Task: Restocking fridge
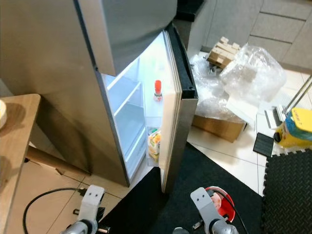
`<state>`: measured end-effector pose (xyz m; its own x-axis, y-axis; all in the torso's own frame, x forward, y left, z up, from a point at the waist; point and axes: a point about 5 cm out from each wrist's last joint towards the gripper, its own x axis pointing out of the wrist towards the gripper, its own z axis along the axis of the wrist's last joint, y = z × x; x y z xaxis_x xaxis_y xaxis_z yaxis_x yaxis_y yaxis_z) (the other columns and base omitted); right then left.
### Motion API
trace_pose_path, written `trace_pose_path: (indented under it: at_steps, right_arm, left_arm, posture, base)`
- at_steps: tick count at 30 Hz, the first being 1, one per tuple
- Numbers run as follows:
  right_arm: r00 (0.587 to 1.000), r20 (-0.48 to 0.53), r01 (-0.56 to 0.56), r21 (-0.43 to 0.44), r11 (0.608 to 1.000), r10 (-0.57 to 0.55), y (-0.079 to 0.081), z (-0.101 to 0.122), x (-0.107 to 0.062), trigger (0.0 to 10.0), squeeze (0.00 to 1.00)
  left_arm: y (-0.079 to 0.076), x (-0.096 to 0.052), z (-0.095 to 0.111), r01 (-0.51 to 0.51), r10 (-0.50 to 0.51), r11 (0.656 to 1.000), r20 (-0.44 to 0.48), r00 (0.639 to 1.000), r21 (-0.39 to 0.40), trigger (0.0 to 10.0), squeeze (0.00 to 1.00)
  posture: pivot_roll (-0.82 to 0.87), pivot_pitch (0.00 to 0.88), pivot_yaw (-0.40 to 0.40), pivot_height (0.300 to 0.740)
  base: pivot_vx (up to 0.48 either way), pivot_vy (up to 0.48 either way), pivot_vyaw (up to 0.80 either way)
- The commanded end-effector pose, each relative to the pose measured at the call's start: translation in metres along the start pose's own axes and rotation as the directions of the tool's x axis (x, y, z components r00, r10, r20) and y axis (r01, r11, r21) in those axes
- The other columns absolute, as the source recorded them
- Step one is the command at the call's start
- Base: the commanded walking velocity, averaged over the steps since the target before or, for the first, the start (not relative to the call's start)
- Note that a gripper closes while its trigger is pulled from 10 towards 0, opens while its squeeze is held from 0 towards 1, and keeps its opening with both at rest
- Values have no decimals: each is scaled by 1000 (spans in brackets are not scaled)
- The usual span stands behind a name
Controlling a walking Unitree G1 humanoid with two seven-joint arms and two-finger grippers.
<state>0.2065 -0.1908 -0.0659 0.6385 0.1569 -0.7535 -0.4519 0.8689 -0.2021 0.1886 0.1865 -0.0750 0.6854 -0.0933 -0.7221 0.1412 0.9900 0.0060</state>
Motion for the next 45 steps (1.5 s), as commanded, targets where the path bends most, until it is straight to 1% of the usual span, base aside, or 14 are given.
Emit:
trace_pose_path:
  at_steps: [1, 3, 4, 8, 9, 12, 13, 16, 23, 32, 33, 39, 45]
  right_arm:
    - [1000, -17, -6, -6, 1000, 6, 1, -4, -1, 10000, 0]
    - [1000, -14, -10, -6, 1000, 10, 3, -2, 0, 10000, 0]
    - [1000, -17, -11, -8, 1000, 11, 4, -2, 1, 10000, 0]
    - [1000, -20, -12, -11, 1000, 11, 5, -2, 1, 10000, 0]
    - [1000, -18, -9, -4, 1000, 9, 5, -2, 1, 10000, 0]
    - [1000, -17, -8, -2, 1000, 8, 5, -2, 1, 10000, 0]
    - [1000, -19, -6, 0, 1000, 6, 5, -4, 0, 10000, 0]
    - [1000, -22, -5, 0, 1000, 5, 5, -5, 0, 10000, 0]
    - [999, -32, 1, 4, 1000, -1, 4, -9, -2, 10000, 0]
    - [999, -37, 4, 11, 1000, -4, 5, -12, -2, 10000, 0]
    - [999, -39, 5, 11, 1000, -4, 5, -13, -3, 10000, 0]
    - [999, -41, 5, 10, 1000, -5, 5, -14, -3, 10000, 0]
    - [999, -39, 5, 8, 1000, -5, 5, -14, -3, 10000, 0]
  left_arm:
    - [-4, -1, -9, -14, 13, 999, -30, 999, -41, 10000, 0]
    - [-2, -2, -11, -73, 70, 993, -31, 997, -88, 10000, 0]
    - [-1, -3, -14, -85, 82, 992, -37, 996, -89, 10000, 0]
    - [-2, -5, -17, -85, 82, 993, -37, 996, -80, 10000, 0]
    - [-2, -6, -17, -83, 81, 992, -23, 996, -100, 10000, 0]
    - [-2, -5, -15, -86, 86, 989, -5, 996, -118, 10000, 0]
    - [-1, -4, -10, -97, 101, 984, 19, 995, -150, 10000, 0]
    - [0, -3, -5, -102, 110, 980, 37, 993, -172, 10000, 0]
    - [-4, 1, 9, -73, 88, 984, 86, 992, -162, 10000, 0]
    - [-3, 1, 8, -66, 80, 985, 83, 993, -159, 10000, 0]
    - [-1, 1, 6, -88, 102, 978, 63, 993, -190, 10000, 0]
    - [1, 0, 5, -94, 109, 977, 68, 992, -190, 10000, 0]
    - [-1, 0, 4, -84, 98, 979, 70, 993, -184, 10000, 0]
  posture:
    - [-124, 65, -57, 700]
    - [-124, 64, -56, 700]
    - [-124, 61, -50, 700]
    - [-126, 60, -44, 700]
    - [-129, 59, -39, 700]
    - [-130, 59, -38, 700]
    - [-133, 60, -38, 700]
    - [-135, 63, -38, 700]
    - [-134, 72, -28, 700]
    - [-141, 77, -19, 700]
    - [-141, 77, -19, 700]
    - [-144, 80, -18, 700]
    - [-143, 80, -17, 700]
  base:
    - [0, 0, 0]
    - [0, 0, 0]
    - [0, 0, 0]
    - [0, 0, 0]
    - [0, 0, 0]
    - [0, 0, 0]
    - [0, 0, 0]
    - [0, -95, 0]
    - [0, -409, 0]
    - [0, -480, 0]
    - [0, 0, 0]
    - [0, 0, 0]
    - [0, 0, 0]
